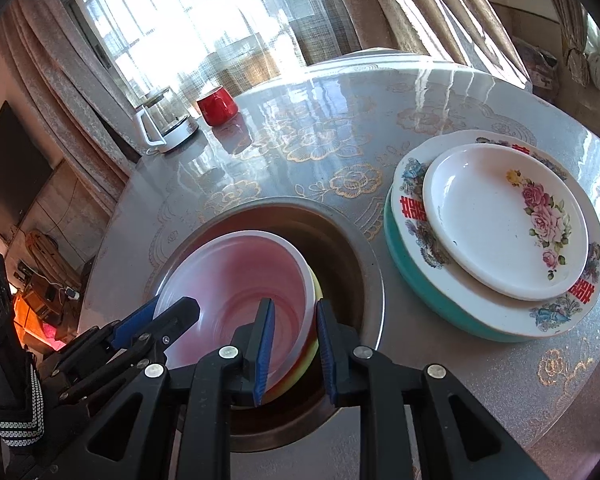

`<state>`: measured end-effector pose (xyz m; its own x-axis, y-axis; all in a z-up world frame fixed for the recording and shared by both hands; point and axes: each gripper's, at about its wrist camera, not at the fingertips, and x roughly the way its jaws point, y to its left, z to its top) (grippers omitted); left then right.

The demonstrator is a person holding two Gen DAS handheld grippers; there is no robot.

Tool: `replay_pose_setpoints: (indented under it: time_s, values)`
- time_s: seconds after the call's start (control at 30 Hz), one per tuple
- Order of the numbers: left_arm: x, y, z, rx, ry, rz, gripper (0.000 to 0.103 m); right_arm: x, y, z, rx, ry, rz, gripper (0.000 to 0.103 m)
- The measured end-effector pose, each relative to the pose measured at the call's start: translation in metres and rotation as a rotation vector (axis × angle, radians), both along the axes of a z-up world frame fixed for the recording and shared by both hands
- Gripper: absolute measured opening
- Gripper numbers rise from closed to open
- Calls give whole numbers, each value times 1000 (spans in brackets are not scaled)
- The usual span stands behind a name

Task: Organize plates and bowls
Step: 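Lower the pink-and-red bowl into the yellow bowl and open the left tool, then close the right tool on the steel bowl rim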

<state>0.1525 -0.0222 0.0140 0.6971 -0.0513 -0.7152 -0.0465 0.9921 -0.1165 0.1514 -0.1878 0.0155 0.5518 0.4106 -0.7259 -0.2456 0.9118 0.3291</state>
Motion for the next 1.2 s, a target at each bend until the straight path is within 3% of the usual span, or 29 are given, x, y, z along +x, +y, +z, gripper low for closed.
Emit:
replay_pose_setpoints:
  time_s: [0.33,0.43,0.63,0.77,0.93,1.13,1.2]
  values:
    - [8,2,1,-21,14,12,28,10,-1,-3,14,8,-22,21]
    - [4,5,2,-29,8,25,40,8,-7,-4,51,15,-18,22]
    - [-6,6,10,-40,-17,20,47,-2,-10,2,77,-7,-19,28]
    - [-17,12,19,-47,-59,43,60,-9,-14,9,96,-29,-23,29]
    - [-29,32,20,-75,-72,97,61,-18,-26,17,111,-49,-61,32]
    - [-33,61,5,-184,-25,161,58,-26,-39,15,102,-27,-109,37]
    - [-32,66,-1,-210,-3,169,49,-28,-40,12,107,-13,-103,37]
